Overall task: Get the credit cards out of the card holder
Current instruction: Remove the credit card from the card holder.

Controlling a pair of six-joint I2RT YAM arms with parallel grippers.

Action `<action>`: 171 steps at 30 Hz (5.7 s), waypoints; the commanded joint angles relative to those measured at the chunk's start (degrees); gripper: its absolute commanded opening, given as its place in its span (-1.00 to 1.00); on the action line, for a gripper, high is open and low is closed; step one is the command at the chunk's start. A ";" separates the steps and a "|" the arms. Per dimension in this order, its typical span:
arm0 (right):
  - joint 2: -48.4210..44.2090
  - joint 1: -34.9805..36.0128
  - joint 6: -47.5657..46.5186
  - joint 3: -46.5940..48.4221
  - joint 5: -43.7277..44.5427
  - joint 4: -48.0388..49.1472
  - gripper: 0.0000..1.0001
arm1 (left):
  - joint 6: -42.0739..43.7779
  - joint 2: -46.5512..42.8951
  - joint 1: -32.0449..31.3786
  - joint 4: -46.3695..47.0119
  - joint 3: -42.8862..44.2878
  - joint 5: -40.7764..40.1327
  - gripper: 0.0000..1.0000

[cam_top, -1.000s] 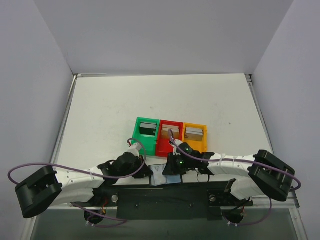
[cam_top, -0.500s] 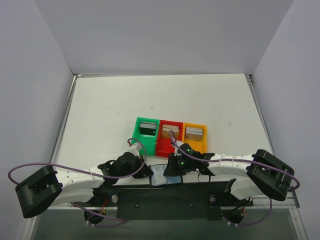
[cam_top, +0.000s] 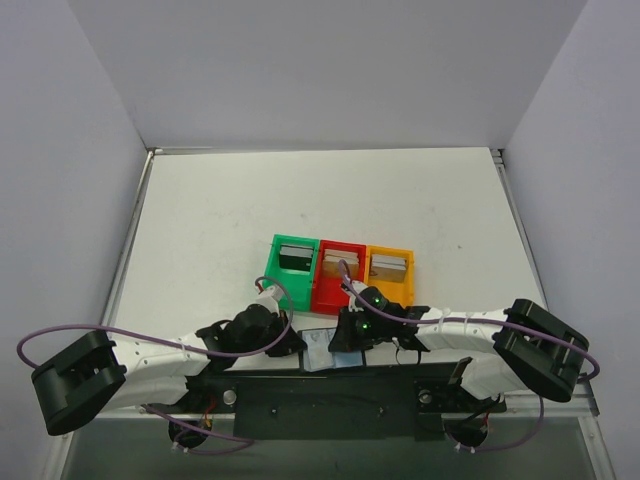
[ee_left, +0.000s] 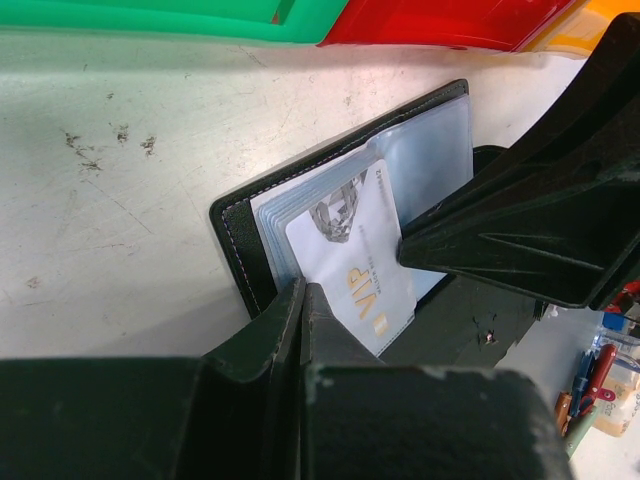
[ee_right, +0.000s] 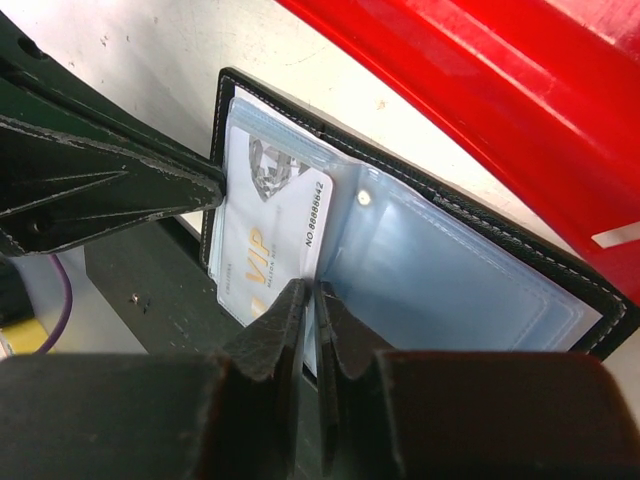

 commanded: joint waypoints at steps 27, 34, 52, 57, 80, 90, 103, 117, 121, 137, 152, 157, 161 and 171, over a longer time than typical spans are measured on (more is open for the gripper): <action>-9.05 -0.47 2.19 -3.55 -0.84 4.04 -0.16 | 0.25 0.69 -0.14 1.08 0.26 -0.70 -1.00; -5.01 -0.38 2.19 -2.23 -2.34 3.87 -0.29 | 0.07 2.10 -0.14 1.08 0.53 -1.32 -1.00; -2.37 -0.91 2.19 -1.87 -3.22 4.48 -0.69 | -0.19 3.86 -0.14 1.78 0.35 -1.58 -1.00; -2.72 -0.91 2.54 -2.22 -3.92 5.63 -0.50 | -0.11 4.47 -0.31 2.13 0.44 -1.41 -1.00; -5.53 -3.28 3.16 -4.69 -4.10 5.54 -0.85 | -0.28 5.88 -0.84 1.61 0.97 -1.76 -1.00; -5.89 -3.81 3.77 -5.48 -4.54 6.50 -0.78 | -0.46 5.79 -0.75 1.61 0.79 -1.67 -1.00; -5.89 -4.25 3.69 -5.74 -5.15 7.03 -1.00 | -0.63 6.14 -0.75 1.87 0.53 -1.76 -1.00; -9.57 -6.18 2.81 -7.06 -4.27 2.64 -1.00 | -0.81 4.65 -0.49 2.05 -0.88 -1.67 -1.00; -9.75 -6.44 2.72 -7.32 -4.28 2.46 -1.00 | -0.81 4.56 -0.40 1.96 -0.88 -1.76 -1.00; -9.32 -7.15 3.07 -7.06 -7.17 5.45 -0.64 | -0.46 5.35 -0.40 2.05 -0.44 -1.67 -1.00; -4.74 -7.15 4.04 -6.09 -8.14 7.47 -0.35 | -0.19 6.14 -0.40 2.58 -0.18 -1.76 -1.00; -3.34 -7.15 4.04 -4.95 -8.93 8.35 -0.54 | 0.07 6.67 -0.40 2.66 0.09 -1.67 -1.00; -2.81 -7.06 3.77 -4.25 -9.20 8.09 -0.68 | 0.16 6.93 -0.40 2.75 0.17 -1.76 -1.00; -2.19 -7.06 3.25 -4.51 -9.02 7.03 -0.99 | 0.60 7.72 -0.49 2.84 0.61 -1.67 -1.00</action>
